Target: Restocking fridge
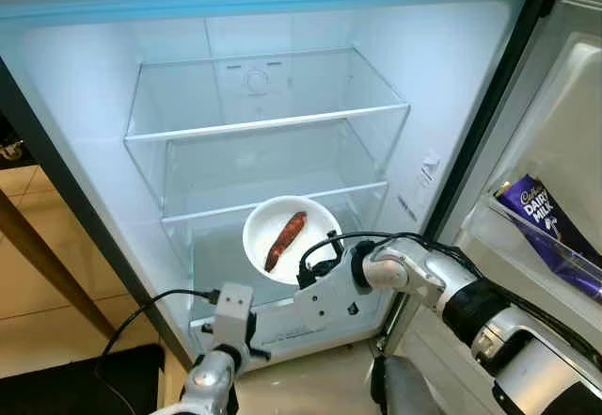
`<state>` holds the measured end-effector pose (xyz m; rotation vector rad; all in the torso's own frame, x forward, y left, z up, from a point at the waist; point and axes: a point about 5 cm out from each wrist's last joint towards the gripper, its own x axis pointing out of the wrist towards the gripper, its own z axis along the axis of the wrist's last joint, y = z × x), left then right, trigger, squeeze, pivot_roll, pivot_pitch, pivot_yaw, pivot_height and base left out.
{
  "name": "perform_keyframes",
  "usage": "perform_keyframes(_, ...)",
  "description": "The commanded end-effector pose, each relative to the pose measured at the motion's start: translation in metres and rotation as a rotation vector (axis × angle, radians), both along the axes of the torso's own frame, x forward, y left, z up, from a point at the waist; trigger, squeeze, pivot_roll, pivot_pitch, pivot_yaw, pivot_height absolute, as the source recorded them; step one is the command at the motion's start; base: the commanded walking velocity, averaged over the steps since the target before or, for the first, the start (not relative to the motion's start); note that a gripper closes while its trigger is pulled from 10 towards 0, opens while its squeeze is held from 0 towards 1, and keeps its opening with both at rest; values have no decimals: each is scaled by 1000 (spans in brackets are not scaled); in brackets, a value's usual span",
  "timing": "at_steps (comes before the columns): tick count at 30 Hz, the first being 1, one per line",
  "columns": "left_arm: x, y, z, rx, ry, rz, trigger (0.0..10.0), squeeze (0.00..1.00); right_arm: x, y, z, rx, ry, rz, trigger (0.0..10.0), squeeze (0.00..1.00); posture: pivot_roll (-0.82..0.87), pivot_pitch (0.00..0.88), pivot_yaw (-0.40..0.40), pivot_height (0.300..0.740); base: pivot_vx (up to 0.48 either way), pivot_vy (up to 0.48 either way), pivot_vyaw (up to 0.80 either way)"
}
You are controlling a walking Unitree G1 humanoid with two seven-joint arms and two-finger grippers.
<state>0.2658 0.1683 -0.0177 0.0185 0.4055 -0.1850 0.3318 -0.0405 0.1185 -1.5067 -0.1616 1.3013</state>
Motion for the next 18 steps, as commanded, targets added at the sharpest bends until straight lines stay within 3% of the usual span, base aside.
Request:
perform_keyframes(1, 10, 9, 12, 0, -69, 3, 10000, 0, 8, -1, 7, -8, -26, -27, 10000, 0, -33, 0, -57, 475, 0, 0, 0)
perform_keyframes(9, 28, 7, 35, -20, -187, -69, 10000, 0, 30, -17, 17, -56, -70, -144, 10000, 0, -27, 0, -60, 475, 0, 0, 0)
perform_keyframes(18, 22, -2, 32, -53, -198, -142, 10000, 0, 44, -24, 29, -79, -112, -220, 10000, 0, -21, 0, -71, 475, 0, 0, 0)
